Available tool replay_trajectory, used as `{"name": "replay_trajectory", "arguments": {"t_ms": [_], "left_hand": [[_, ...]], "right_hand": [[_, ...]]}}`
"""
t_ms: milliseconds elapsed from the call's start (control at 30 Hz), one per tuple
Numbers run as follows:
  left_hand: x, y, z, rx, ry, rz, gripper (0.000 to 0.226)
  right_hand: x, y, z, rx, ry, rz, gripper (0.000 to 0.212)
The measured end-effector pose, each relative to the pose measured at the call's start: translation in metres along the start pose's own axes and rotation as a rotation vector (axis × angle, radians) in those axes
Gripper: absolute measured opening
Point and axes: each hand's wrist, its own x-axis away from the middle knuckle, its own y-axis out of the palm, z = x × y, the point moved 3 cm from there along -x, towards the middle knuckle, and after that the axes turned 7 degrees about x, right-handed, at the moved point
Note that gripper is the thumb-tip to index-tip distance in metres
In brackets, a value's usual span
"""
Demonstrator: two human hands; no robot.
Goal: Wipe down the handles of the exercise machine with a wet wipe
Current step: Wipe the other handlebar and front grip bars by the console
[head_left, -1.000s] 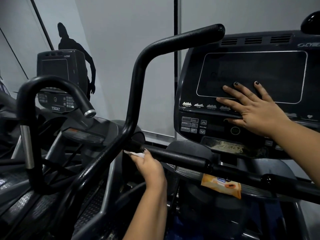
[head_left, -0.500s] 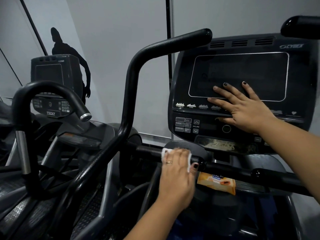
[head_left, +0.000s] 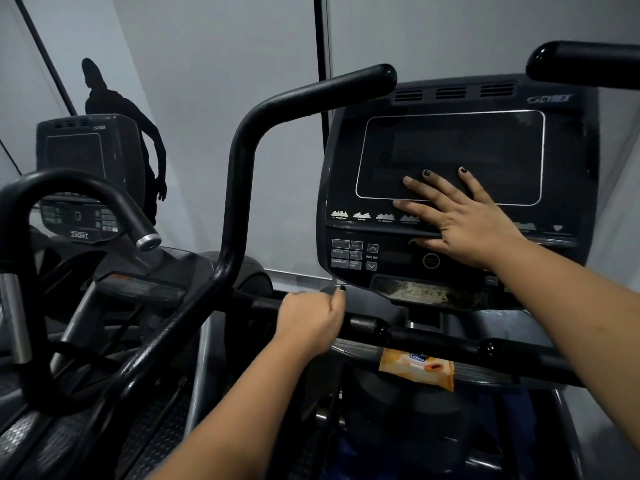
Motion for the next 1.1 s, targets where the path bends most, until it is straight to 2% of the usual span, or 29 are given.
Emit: {"name": "replay_trajectory", "arguments": {"t_ms": [100, 200, 267, 400, 500, 567, 667, 900, 1033, 1100], "left_hand": [[0.008, 0.009, 0.030, -0.021, 0.177, -0.045, 0.042], [0.025, 0.015, 0.037, 0.054, 0.305, 0.054, 0.036], [0.028, 0.016, 0.027, 0.048, 0.329, 0.072, 0.035], [0.022, 0.006, -0.006, -0.047, 0.270, 0.060, 0.041], [0.012, -0.007, -0.046, -0.061, 0.143, 0.055, 0.052], [0.006, -0.010, -0.053, -0.071, 0.072, 0.035, 0.046], [0.006, -0.002, -0.023, -0.083, 0.101, -0.016, 0.035], [0.009, 0.017, 0.058, -0.059, 0.235, -0.133, 0.040], [0.017, 0.028, 0.089, -0.049, 0.327, -0.130, 0.036], [0.019, 0.029, 0.090, -0.026, 0.363, -0.072, 0.043]], "right_hand": [[0.000, -0.001, 0.000, -0.004, -0.001, 0.008, 0.072], [0.001, 0.000, 0.001, -0.004, -0.003, 0.006, 0.072], [0.001, 0.000, 0.000, -0.009, -0.006, 0.007, 0.072], [0.001, -0.001, 0.001, -0.015, -0.004, -0.001, 0.072], [0.001, -0.001, 0.000, -0.011, -0.005, 0.005, 0.072], [0.001, -0.001, 0.000, -0.021, 0.001, -0.001, 0.071], [0.001, -0.001, 0.000, -0.026, -0.001, -0.004, 0.071], [0.000, -0.002, 0.001, -0.028, 0.006, -0.029, 0.071], [0.000, -0.004, -0.001, -0.058, 0.018, -0.060, 0.072], [0.001, -0.005, 0.000, -0.076, 0.020, -0.073, 0.072]]}}
